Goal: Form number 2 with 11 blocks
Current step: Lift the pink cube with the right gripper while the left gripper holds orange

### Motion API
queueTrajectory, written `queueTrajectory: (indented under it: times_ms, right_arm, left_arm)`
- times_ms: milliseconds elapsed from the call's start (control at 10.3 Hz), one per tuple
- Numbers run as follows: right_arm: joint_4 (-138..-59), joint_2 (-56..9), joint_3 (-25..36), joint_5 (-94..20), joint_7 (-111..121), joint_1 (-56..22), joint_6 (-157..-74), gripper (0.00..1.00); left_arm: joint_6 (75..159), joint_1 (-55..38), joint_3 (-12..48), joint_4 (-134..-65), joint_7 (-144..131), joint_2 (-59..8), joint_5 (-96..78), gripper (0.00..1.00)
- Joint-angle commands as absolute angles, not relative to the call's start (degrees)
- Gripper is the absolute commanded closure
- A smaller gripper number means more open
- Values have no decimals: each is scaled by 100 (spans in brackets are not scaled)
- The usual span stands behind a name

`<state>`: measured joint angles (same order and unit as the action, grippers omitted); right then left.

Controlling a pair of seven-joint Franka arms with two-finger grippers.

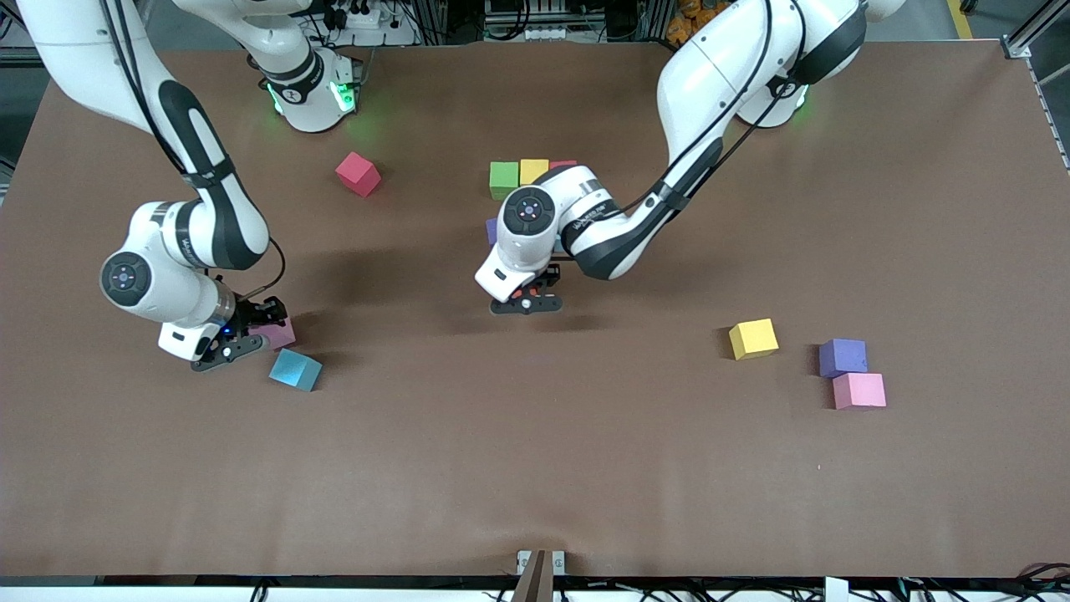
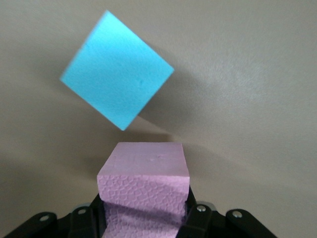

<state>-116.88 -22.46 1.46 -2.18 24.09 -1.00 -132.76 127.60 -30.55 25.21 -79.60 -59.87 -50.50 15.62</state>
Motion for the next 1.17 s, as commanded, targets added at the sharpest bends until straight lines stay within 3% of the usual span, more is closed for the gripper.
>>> queueTrajectory:
  times_ms: [0, 585, 1073]
  right_arm:
    - [-11549, -2092, 70, -316, 2470, -70, -12981, 100]
    - [-11391, -2171, 79, -1080, 2373, -377, -13034, 100]
    - [-11391, -2039, 88, -1028, 2408, -720, -12729, 100]
  left_arm:
    - [12753, -3252, 2426, -7840, -6056, -5133, 1450, 71]
    - [12735, -3384, 2417, -7857, -6047, -5142, 1424, 71]
    - [12744, -3428, 2417, -7849, -6047, -5177, 1389, 72]
